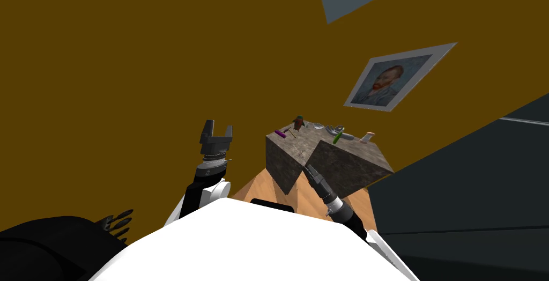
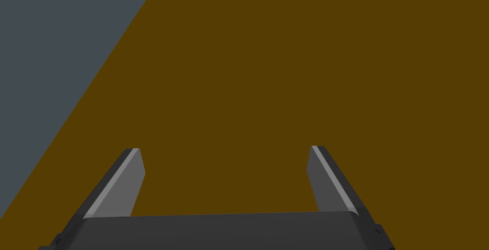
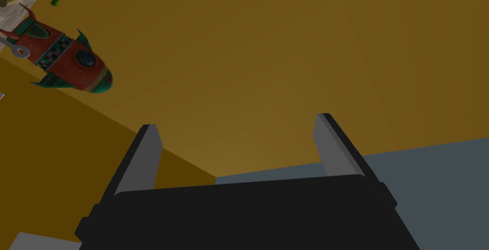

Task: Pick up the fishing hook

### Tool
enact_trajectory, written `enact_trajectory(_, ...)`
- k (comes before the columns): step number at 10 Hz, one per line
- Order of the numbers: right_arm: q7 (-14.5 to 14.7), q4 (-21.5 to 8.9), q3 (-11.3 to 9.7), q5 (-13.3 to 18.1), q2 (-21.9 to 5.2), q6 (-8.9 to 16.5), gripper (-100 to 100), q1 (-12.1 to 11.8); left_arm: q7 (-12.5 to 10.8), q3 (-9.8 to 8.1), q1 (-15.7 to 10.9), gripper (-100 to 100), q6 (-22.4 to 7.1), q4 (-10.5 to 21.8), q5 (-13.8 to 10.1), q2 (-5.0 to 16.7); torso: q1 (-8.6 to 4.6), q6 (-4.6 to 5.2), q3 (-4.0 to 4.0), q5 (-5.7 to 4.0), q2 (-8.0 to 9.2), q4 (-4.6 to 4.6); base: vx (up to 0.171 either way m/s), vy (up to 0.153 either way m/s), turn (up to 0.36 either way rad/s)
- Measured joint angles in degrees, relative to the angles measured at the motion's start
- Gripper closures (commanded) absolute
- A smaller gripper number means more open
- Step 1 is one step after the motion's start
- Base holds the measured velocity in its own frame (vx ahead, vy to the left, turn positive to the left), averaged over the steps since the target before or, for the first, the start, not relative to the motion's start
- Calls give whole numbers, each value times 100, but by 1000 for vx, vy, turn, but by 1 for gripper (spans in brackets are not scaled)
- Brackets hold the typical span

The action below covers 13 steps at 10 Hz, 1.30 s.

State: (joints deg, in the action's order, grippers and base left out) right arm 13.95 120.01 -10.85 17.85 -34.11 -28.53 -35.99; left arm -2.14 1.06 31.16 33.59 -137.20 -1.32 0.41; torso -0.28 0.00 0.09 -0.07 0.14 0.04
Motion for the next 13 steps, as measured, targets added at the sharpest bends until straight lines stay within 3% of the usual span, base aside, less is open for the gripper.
enact_trajectory(4,106,-192,-129,303,-593,-170,-100,-117,0,0,0,0,0,0,0,0,-3,0,0,-1,1,0,-46,-75,48)
enact_trajectory(13,232,-453,-343,919,-2025,-287,-100,-199,0,0,1,0,0,0,0,0,10,1,-9,1,-17,-3,-19,-51,68)
